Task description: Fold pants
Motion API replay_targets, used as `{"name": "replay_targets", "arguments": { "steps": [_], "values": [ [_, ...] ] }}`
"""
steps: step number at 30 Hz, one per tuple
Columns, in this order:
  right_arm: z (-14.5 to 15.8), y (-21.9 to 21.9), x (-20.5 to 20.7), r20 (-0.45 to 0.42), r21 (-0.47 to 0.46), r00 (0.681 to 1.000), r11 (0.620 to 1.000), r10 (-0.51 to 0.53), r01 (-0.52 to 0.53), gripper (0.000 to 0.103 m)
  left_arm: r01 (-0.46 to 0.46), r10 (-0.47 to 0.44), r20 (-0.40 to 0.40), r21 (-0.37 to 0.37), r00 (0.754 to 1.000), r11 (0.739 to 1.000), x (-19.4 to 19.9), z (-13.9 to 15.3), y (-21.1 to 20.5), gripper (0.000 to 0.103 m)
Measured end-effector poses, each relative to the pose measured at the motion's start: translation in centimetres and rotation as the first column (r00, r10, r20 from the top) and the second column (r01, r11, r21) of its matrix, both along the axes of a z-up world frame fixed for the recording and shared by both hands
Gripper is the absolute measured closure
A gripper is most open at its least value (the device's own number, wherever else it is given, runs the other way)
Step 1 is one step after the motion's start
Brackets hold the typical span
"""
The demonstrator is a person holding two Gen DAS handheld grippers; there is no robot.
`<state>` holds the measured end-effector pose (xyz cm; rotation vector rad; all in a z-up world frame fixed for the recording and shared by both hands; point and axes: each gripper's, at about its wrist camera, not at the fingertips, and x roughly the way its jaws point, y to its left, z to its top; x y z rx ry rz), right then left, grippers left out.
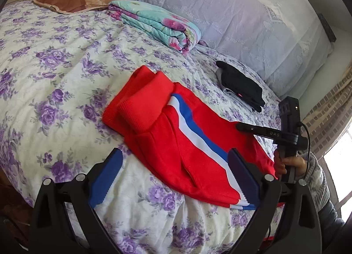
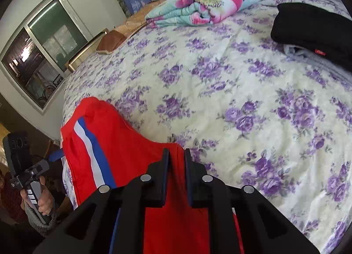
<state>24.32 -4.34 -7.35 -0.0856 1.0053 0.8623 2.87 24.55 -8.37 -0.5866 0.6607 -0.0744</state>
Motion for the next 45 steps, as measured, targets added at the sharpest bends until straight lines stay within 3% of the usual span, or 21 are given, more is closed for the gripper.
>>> {"name": "replay_targets", "arguments": {
  "steps": [3,6,7,10,12,16,18,21,23,24,25,27,30,32,34,37,41,45],
  "values": [
    [-3.2,0.9,1.0,-0.029,-0.089,0.999,0.996,-0.022,0.020,0.084,-0.019,0.019,-0.035,0.000,0.999,1.000,0.3,-0.6,0.4,0.009],
    [-1.8,0.4,0.7,-0.016,-0.044,0.998,0.997,-0.062,0.061,0.077,-0.021,0.022,-0.044,0.017,0.999,1.000,0.2,-0.7,0.3,0.009],
    [-0.8,-0.2,0.4,0.004,-0.002,0.996,0.996,-0.088,0.088,0.072,-0.021,0.022,-0.042,0.025,0.999,0.999,0.1,-0.5,0.3,0.009],
    [2.1,-0.7,-1.5,0.099,0.056,0.991,0.995,-0.087,0.082,0.072,-0.034,0.035,-0.032,0.018,0.999,0.999,-0.1,-0.3,0.6,0.009],
    [1.8,0.1,-2.7,0.102,0.020,0.994,0.999,-0.049,0.047,0.073,-0.037,0.038,-0.039,0.021,0.999,0.999,-0.1,-0.3,0.7,0.009],
    [-3.0,2.2,-2.7,0.033,-0.125,0.999,0.991,-0.035,0.039,0.075,-0.042,0.044,-0.060,0.043,0.997,0.998,0.2,-0.5,0.3,0.009],
    [-2.4,1.9,-2.6,0.029,-0.086,0.997,0.994,-0.069,0.071,0.076,-0.037,0.041,-0.070,0.062,0.997,0.997,0.2,-0.3,0.0,0.009],
    [-0.1,1.1,-3.7,0.069,0.003,0.993,0.995,-0.096,0.096,0.069,-0.033,0.037,-0.064,0.067,0.997,0.997,0.0,-0.1,-0.1,0.009],
    [-0.8,1.2,-4.0,0.049,-0.008,0.993,0.994,-0.105,0.106,0.054,-0.039,0.043,-0.068,0.057,0.997,0.998,0.1,-0.3,0.2,0.008],
    [-2.5,1.4,-3.6,-0.003,-0.047,0.993,0.992,-0.115,0.115,0.052,-0.042,0.045,-0.073,0.050,0.996,0.998,0.2,-0.5,0.3,0.008],
    [-3.3,1.3,-3.6,0.010,-0.031,0.993,0.993,-0.114,0.115,0.052,-0.044,0.047,-0.079,0.043,0.996,0.998,0.3,-0.6,0.4,0.008],
    [-2.6,1.0,-3.7,0.001,-0.029,0.992,0.992,-0.127,0.127,0.052,-0.047,0.049,-0.082,0.036,0.995,0.998,0.5,-0.8,0.6,0.008],
    [0.7,-1.6,-5.7,0.034,0.120,0.983,0.978,-0.178,0.173,0.052,-0.042,0.044,-0.084,0.026,0.995,0.999,0.8,-1.1,0.9,0.008],
    [2.8,-4.6,-8.4,0.067,0.232,0.975,0.953,-0.213,0.192,0.037,-0.050,0.051,-0.077,0.015,0.996,0.999,0.9,-1.2,1.3,0.007],
    [3.8,-8.5,-11.1,0.074,0.304,0.957,0.920,-0.281,0.247,0.035,-0.059,0.060,-0.070,0.011,0.996,0.998,1.1,-1.4,1.4,0.006],
    [3.7,-15.5,-14.6,0.021,0.362,0.902,0.844,-0.432,0.396,0.034,-0.084,0.086,-0.052,0.049,0.995,0.995,1.2,-1.6,0.8,0.005],
    [3.0,-25.0,-19.3,-0.066,0.361,0.775,0.710,-0.628,0.605,0.031,-0.091,0.103,-0.047,0.197,0.994,0.976,1.5,-1.7,-1.2,0.005],
    [1.5,-32.8,-22.9,-0.191,0.371,0.650,0.559,-0.735,0.741,0.022,-0.088,0.114,-0.066,0.310,0.991,0.947,1.9,-1.8,-2.6,0.005]
  ]
}}
